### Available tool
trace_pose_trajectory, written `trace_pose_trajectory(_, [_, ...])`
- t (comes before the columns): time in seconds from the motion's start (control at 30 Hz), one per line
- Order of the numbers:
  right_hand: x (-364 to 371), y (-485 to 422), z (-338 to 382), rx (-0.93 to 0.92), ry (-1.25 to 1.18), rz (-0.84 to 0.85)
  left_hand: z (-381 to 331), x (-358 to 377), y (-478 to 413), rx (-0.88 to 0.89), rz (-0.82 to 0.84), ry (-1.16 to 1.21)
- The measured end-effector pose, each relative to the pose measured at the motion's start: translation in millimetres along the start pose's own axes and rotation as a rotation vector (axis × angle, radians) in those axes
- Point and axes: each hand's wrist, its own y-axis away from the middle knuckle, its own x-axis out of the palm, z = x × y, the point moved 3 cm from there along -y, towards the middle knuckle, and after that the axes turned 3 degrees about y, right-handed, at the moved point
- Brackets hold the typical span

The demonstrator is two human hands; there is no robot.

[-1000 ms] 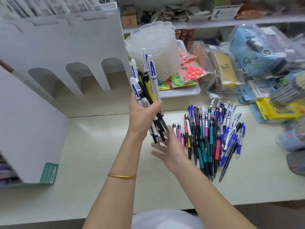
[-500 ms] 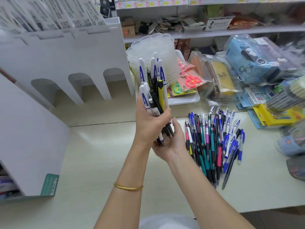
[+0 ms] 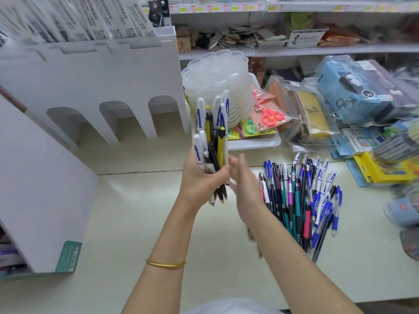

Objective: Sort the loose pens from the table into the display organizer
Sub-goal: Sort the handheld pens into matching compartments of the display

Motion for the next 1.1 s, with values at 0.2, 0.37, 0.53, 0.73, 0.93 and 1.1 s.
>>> trace_pose_trajectory(0.2, [3,1,17,-0.345,0.287,0.295,37,4,12,-0.016,-0.079,-0.18])
trace_pose_trajectory(0.37, [6,-1,-7,-0.348,0.439,0.224,55,3,12,-0.008,-0.114,-0.218])
trace_pose_trajectory(0.53, [11,-4,-19,-0.314,0.401,0.215,70,-10,13,-0.023,-0.079,-0.322])
trace_pose_trajectory(0.73, [8,0,-41,-0.272,0.369,0.241,78,-13,24,0.014,-0.048,-0.288])
trace_pose_trajectory(0.93, [4,-3,-48,-0.223,0.336,0.247,87,-19,25,-0.021,-0.039,-0.313])
trace_pose_trajectory(1.1, [8,-4,-43,-0.278,0.348,0.235,86,-22,17,0.037,-0.067,-0.321])
